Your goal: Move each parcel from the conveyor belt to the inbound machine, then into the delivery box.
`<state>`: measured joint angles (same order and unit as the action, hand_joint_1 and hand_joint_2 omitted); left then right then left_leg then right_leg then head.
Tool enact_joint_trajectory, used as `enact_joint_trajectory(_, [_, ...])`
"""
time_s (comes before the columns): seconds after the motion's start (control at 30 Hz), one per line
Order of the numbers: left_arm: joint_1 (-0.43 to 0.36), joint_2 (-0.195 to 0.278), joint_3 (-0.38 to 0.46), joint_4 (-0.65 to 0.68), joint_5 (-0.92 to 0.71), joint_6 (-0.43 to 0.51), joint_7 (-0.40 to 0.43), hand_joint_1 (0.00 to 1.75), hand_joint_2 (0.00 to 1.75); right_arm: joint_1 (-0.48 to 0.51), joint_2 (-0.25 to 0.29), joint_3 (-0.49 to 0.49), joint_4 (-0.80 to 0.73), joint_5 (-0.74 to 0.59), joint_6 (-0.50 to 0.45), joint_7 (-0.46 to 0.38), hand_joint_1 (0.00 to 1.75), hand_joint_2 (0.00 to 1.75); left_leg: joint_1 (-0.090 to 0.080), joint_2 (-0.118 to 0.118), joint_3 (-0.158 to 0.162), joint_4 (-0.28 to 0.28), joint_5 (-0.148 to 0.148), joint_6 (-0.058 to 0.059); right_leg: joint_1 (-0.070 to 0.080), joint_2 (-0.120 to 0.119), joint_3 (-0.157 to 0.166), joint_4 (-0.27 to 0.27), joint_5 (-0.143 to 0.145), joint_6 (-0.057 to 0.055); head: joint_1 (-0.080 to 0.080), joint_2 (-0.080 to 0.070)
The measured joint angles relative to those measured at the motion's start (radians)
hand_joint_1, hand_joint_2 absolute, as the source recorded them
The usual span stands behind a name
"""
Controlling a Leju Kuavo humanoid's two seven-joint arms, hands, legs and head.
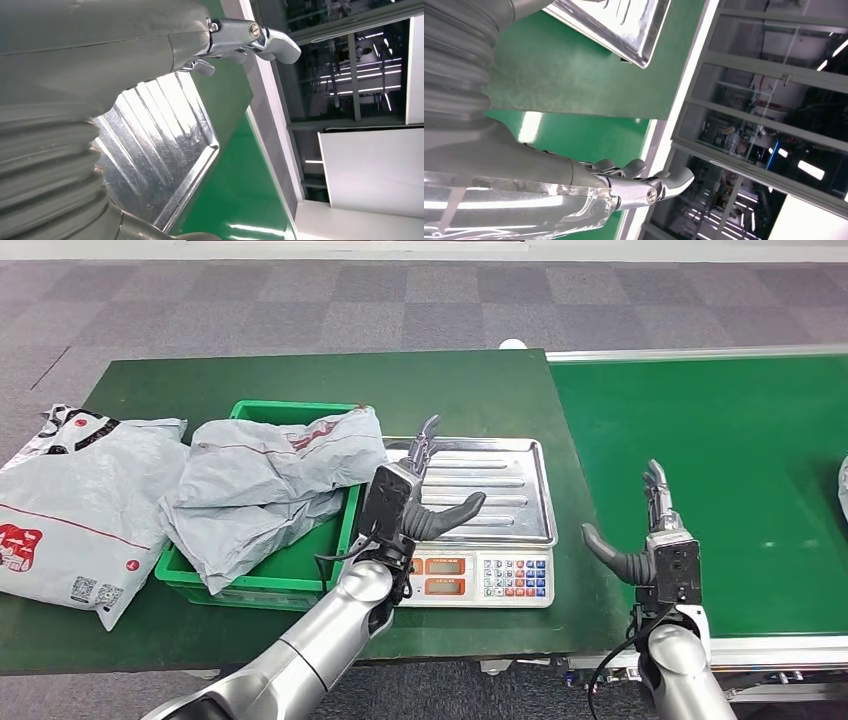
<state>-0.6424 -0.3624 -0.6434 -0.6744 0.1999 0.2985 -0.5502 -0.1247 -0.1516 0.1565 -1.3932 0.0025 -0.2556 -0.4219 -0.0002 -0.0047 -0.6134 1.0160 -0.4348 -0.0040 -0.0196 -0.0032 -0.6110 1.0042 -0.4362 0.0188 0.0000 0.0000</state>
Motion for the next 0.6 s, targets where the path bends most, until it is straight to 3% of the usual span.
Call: enact_joint_trajectory(0.6, [-0.009,0.0,-0.012,0.036,0.006,-0.004,-0.03,0.0,1.75,0.014,0.011,-0.013,-0.004,0.02,0.036,0.005,0.0,1.75,0.0,0.0,0.0,0.0,0.0,0.0,0.0,0.0,0.0,0.0,0.0,0.0,0.0,0.0])
